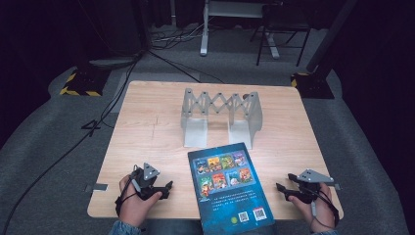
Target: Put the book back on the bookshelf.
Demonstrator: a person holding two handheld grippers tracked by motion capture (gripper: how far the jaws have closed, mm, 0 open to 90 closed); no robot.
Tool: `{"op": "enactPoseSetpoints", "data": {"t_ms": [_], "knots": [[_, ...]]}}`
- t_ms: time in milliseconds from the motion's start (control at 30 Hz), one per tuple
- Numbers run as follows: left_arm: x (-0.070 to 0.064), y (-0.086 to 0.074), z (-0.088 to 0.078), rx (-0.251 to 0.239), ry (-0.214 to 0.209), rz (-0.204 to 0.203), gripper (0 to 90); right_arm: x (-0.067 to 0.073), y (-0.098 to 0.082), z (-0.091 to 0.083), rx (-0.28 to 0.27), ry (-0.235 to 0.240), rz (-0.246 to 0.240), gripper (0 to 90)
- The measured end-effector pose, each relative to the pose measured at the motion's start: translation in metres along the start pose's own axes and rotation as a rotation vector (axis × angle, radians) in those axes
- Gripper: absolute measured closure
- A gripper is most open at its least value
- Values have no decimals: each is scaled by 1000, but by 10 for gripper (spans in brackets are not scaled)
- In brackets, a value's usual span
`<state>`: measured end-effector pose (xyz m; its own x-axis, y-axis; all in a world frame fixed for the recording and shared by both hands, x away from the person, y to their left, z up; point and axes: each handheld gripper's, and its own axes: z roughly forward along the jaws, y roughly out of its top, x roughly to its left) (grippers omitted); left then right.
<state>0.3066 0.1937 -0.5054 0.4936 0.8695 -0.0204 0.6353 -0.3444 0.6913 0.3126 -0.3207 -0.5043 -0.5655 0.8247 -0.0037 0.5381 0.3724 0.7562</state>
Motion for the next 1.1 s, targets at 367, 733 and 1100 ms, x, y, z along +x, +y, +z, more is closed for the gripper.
{"op": "enactPoseSetpoints", "data": {"t_ms": [367,733,1100], "knots": [[-18,9,-4,15,-74,9,202,3,3,-5,29,-7,39,296],[-61,17,-3,34,-182,58,215,37,27,-2,62,139,97,248],[-79,18,6,82,-188,141,217,60,43,27,150,185,109,217]]}}
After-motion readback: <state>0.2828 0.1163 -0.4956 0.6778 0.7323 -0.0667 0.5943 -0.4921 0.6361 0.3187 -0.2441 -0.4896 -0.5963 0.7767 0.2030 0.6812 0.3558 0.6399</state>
